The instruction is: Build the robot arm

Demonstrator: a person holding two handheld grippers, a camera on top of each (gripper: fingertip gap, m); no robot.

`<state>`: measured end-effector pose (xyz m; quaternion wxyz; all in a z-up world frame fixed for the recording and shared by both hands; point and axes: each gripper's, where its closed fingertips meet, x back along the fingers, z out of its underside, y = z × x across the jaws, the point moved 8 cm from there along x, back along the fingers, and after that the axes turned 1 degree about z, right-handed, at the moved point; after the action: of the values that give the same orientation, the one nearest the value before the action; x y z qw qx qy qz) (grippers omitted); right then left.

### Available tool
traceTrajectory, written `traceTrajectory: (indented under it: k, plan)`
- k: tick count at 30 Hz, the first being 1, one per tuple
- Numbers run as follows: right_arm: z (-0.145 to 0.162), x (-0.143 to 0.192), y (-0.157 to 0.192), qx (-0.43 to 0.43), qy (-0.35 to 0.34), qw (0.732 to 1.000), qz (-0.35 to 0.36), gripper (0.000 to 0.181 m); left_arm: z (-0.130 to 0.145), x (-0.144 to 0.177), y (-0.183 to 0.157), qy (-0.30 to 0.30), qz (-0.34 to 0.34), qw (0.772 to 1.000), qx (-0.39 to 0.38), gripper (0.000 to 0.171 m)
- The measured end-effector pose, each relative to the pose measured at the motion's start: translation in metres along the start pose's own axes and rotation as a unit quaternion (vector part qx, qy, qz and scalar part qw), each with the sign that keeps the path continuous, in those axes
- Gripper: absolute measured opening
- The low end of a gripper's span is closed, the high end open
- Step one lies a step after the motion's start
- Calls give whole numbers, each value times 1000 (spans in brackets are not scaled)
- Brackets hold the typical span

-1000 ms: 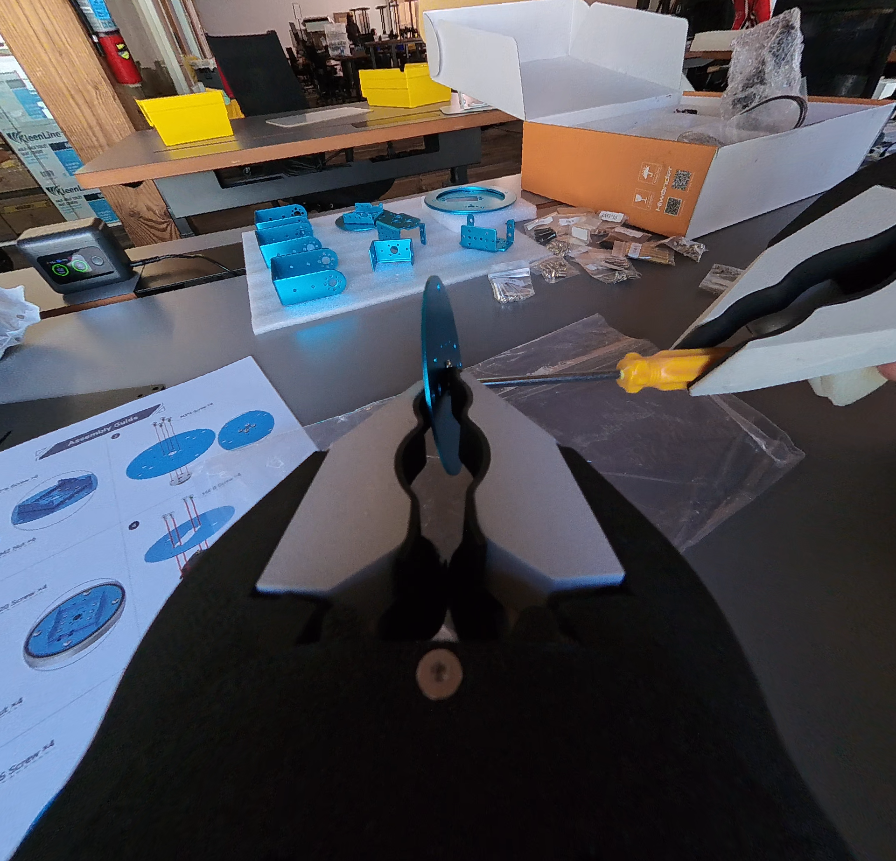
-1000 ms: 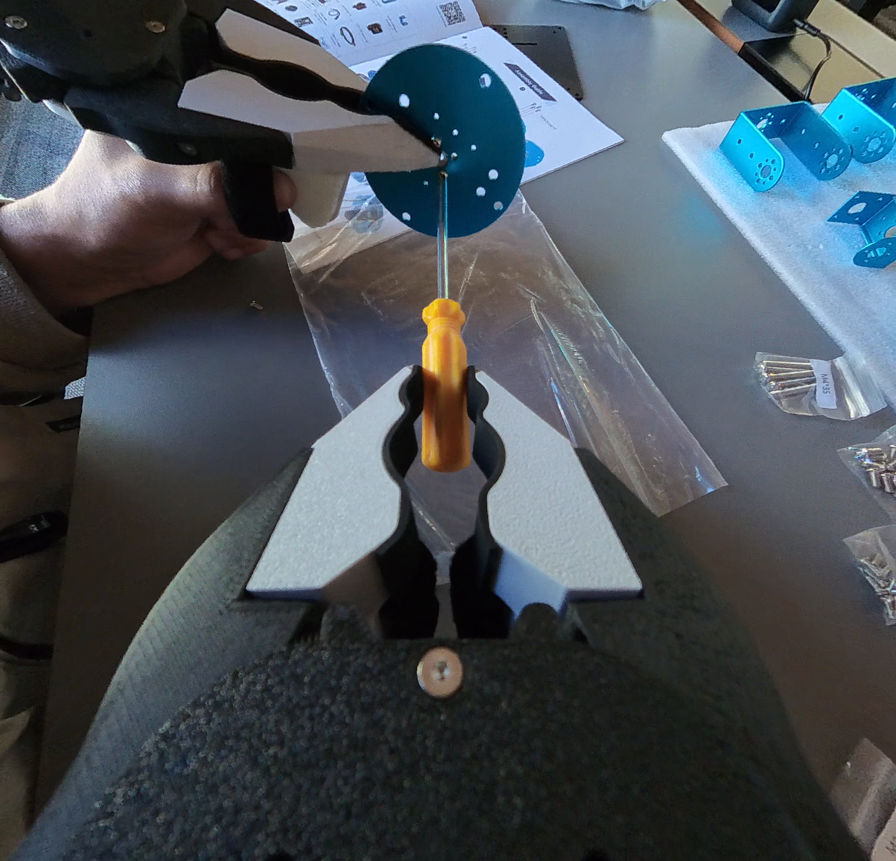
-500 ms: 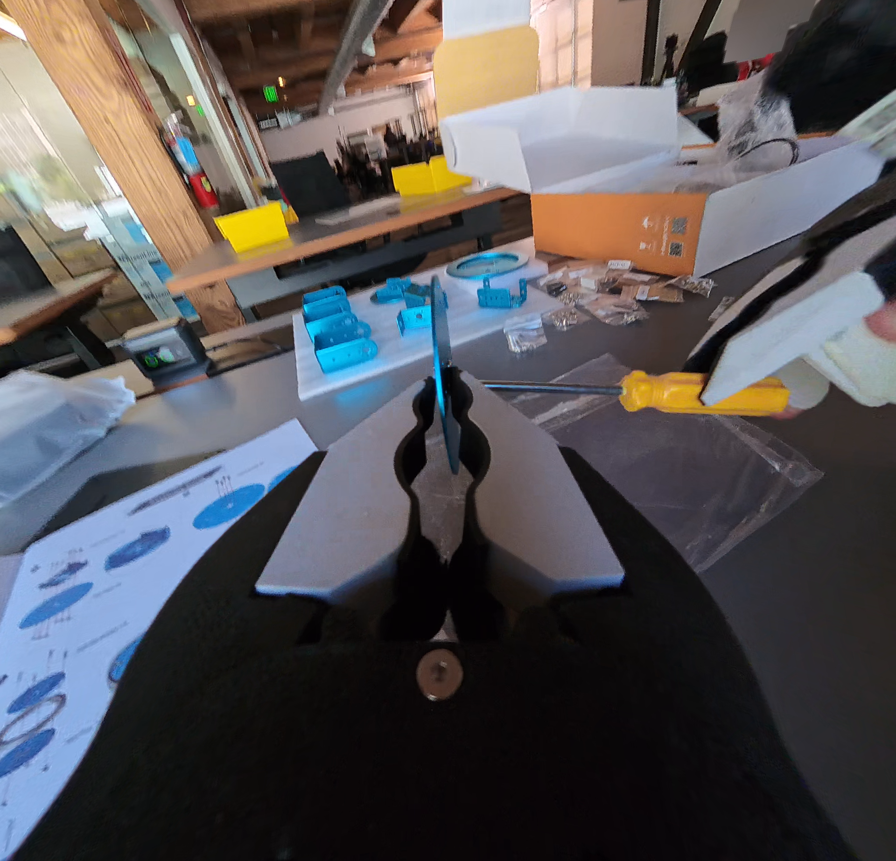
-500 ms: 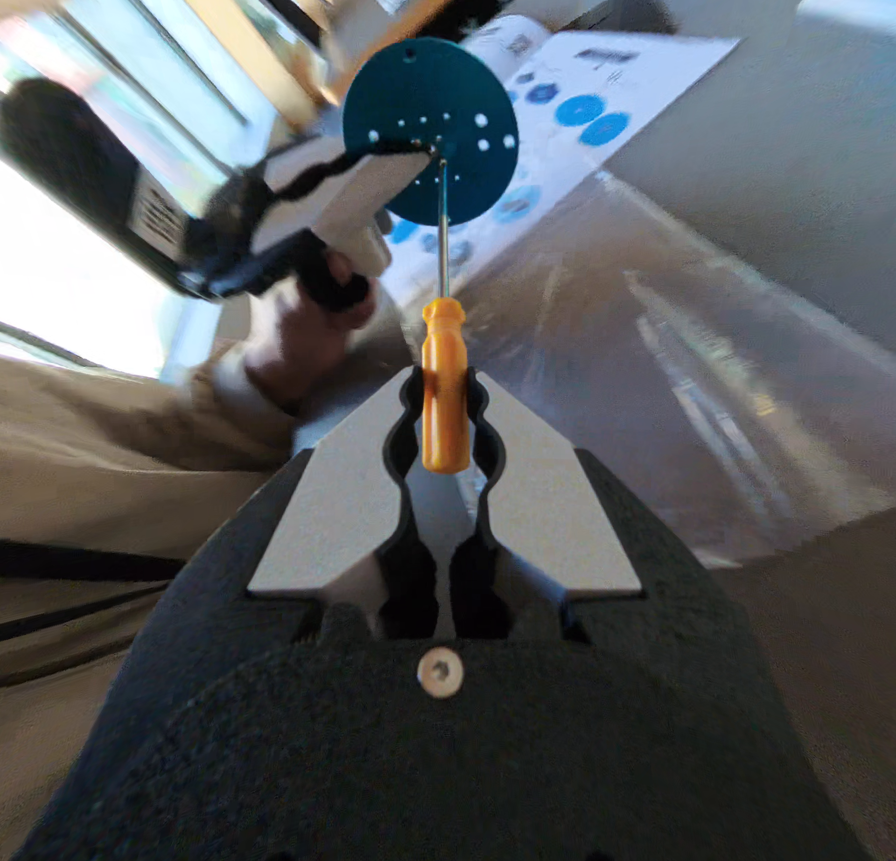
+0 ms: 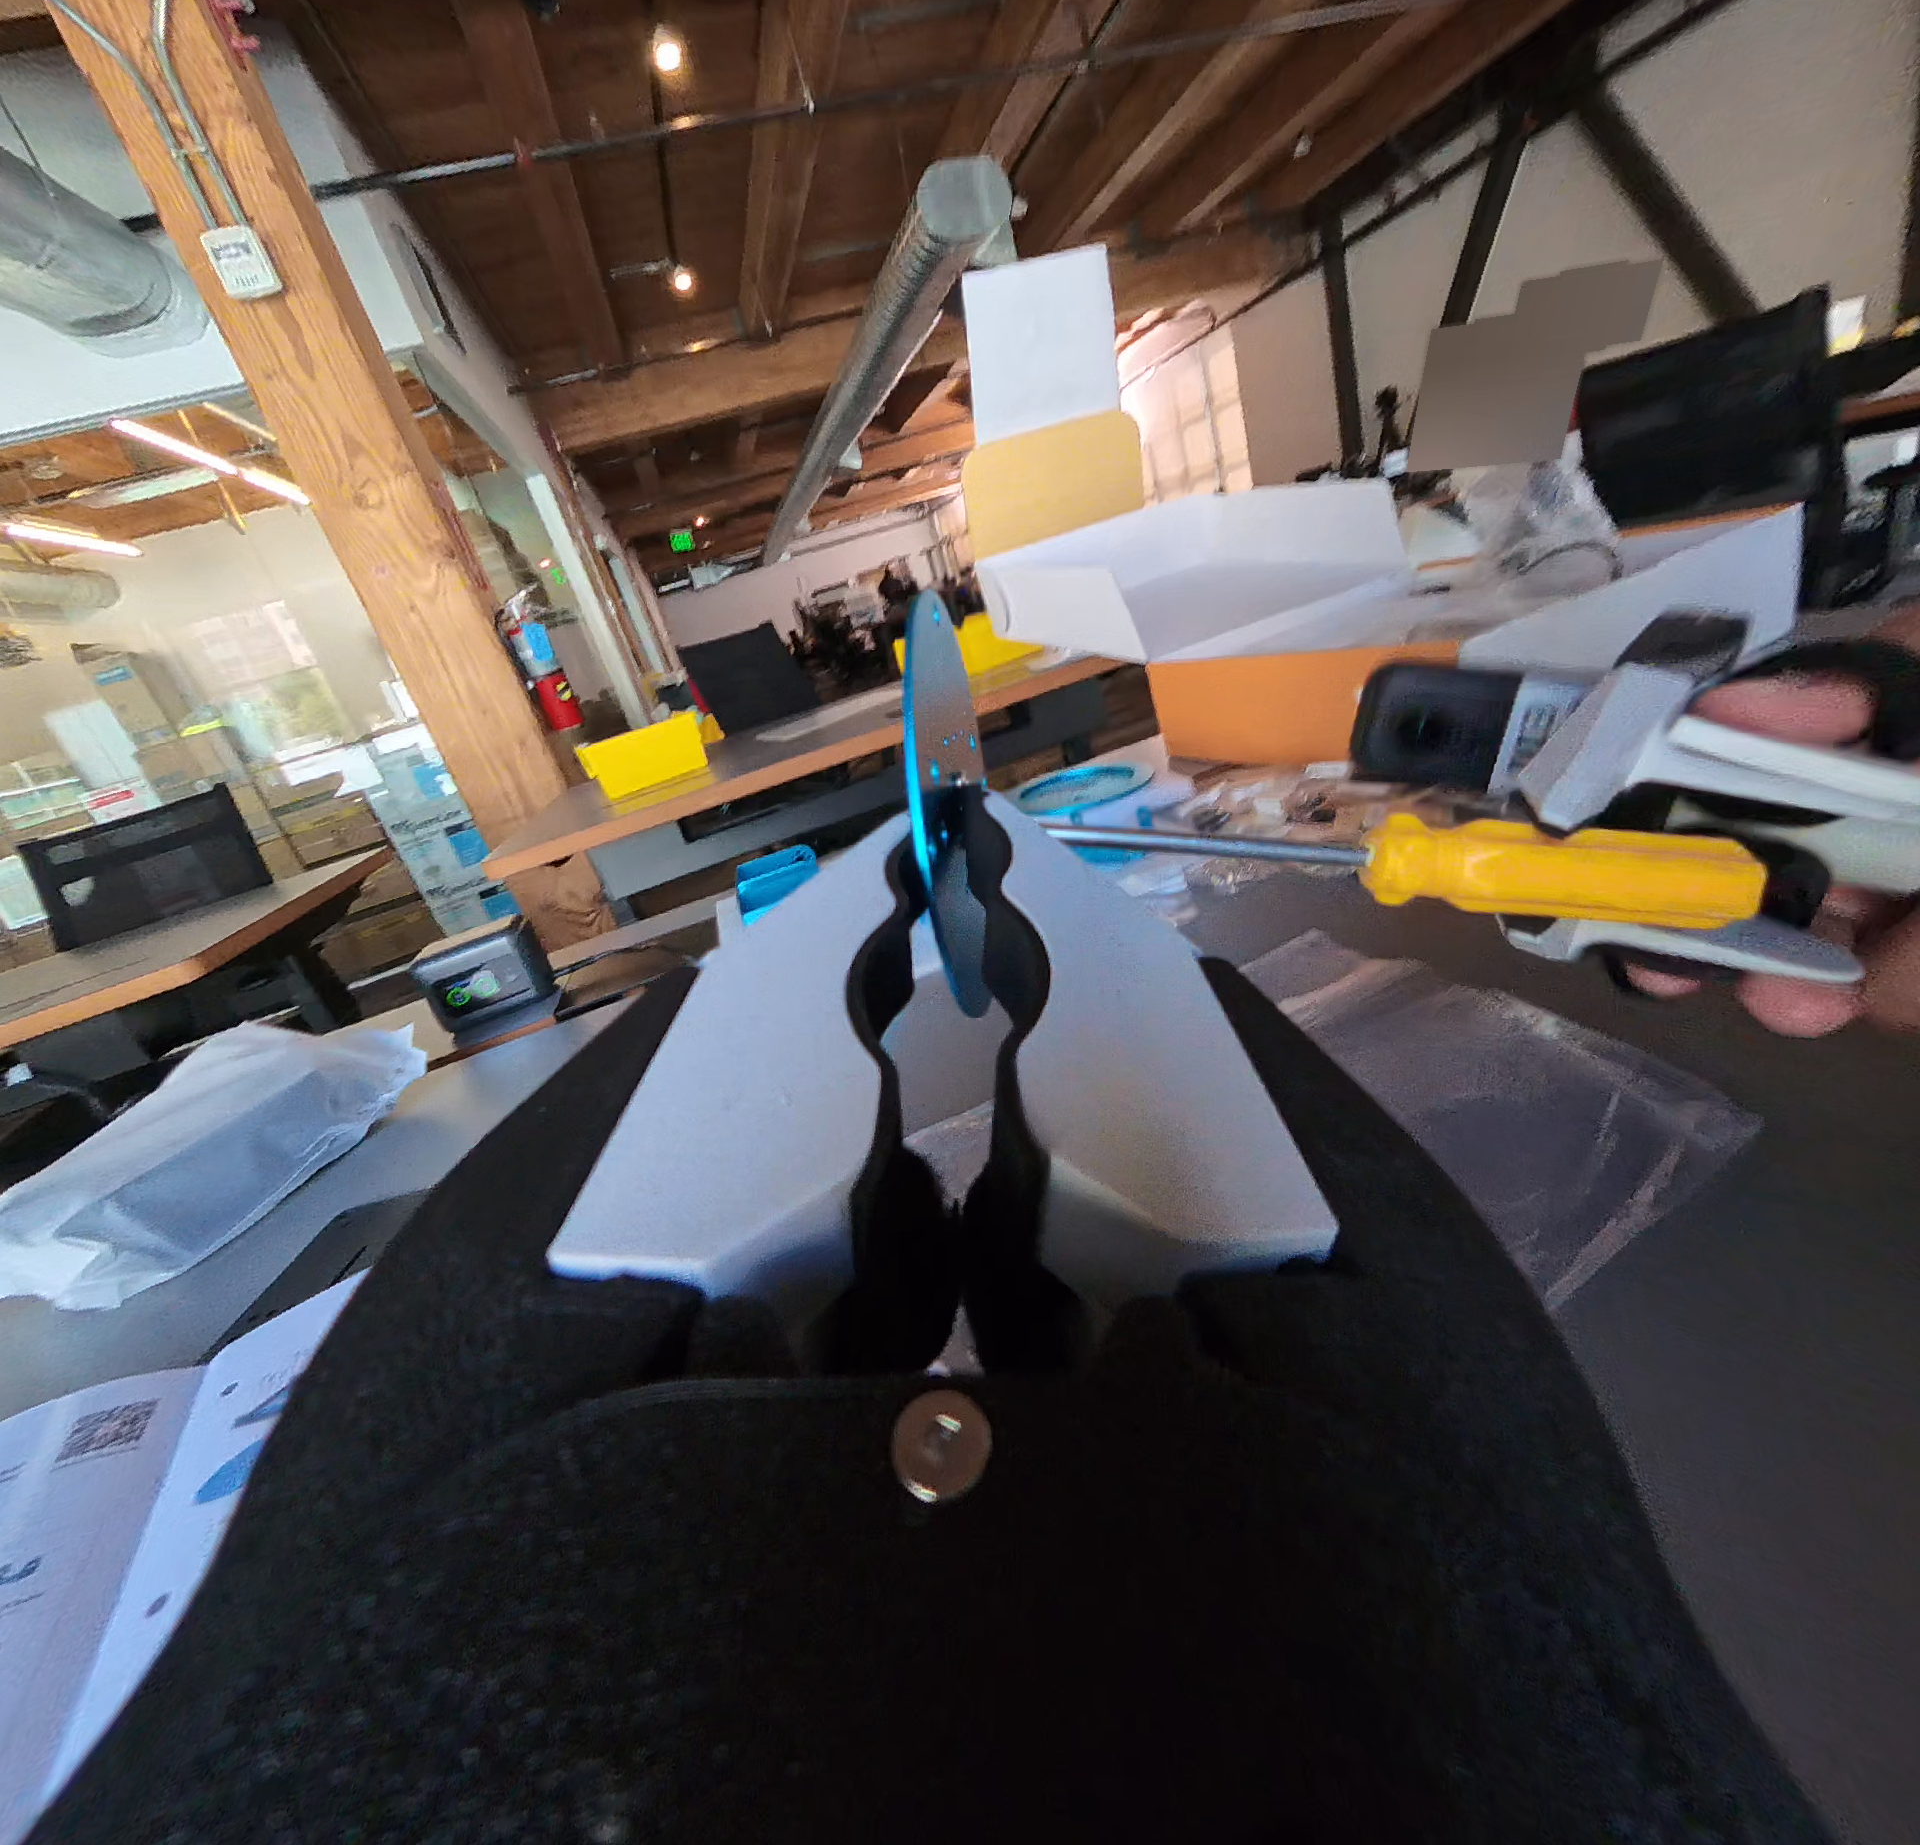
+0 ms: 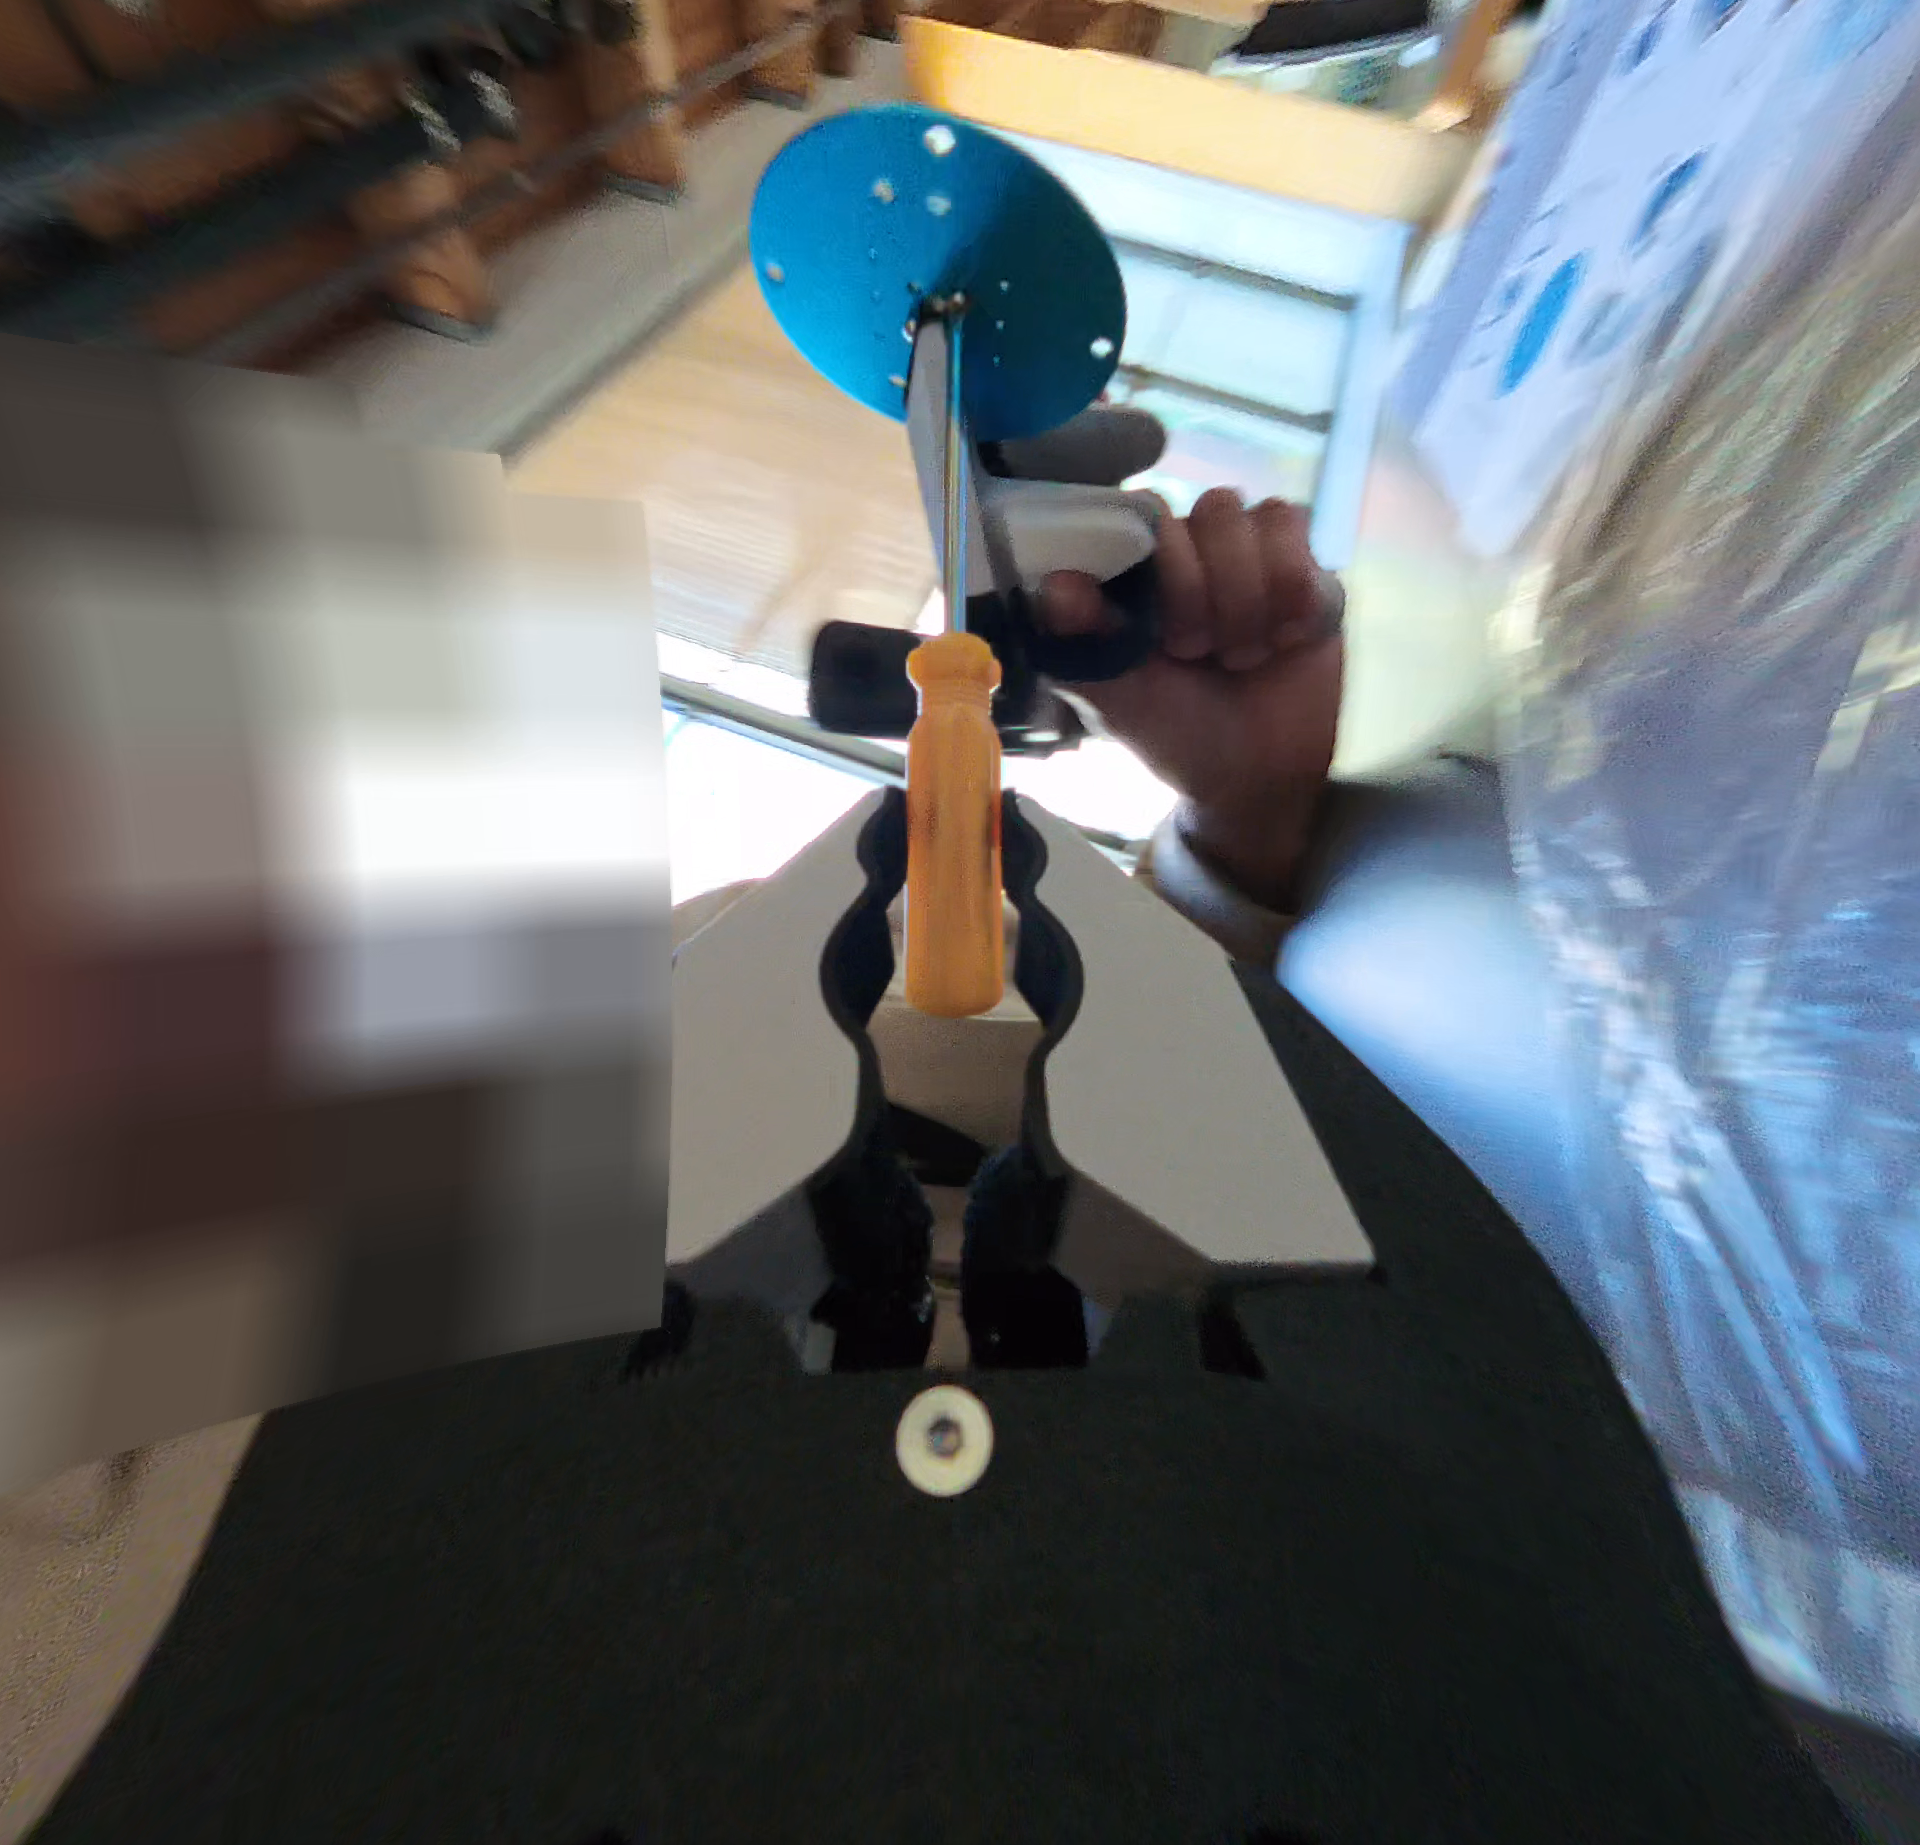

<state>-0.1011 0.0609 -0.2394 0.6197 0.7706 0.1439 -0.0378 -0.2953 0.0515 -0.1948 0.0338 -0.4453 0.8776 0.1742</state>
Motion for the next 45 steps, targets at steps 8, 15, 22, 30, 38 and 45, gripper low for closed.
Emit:
traceTrajectory:
  k: [8, 15, 22, 30, 38, 45]
  plan:
    - [-2, 1, 30, 348, 43, 854, 384, 16, 12, -6, 4, 58, -18, 998, 8, 6]
    - [11, -16, 55, 467, 49, 740, 482, 16, 13, -8, 2, 63, -10, 998, 18, 6]
    - [10, -13, 50, 452, 45, 747, 485, 17, 13, -8, -1, 63, -2, 998, 23, 6]
    - [10, -13, 50, 451, 44, 750, 482, 17, 14, -9, -1, 67, -2, 997, 24, 6]
    - [10, -13, 50, 451, 43, 748, 486, 17, 14, -9, -1, 66, -1, 997, 27, 6]
    - [9, -13, 50, 453, 40, 746, 487, 17, 15, -10, -2, 71, 0, 997, 20, 6]
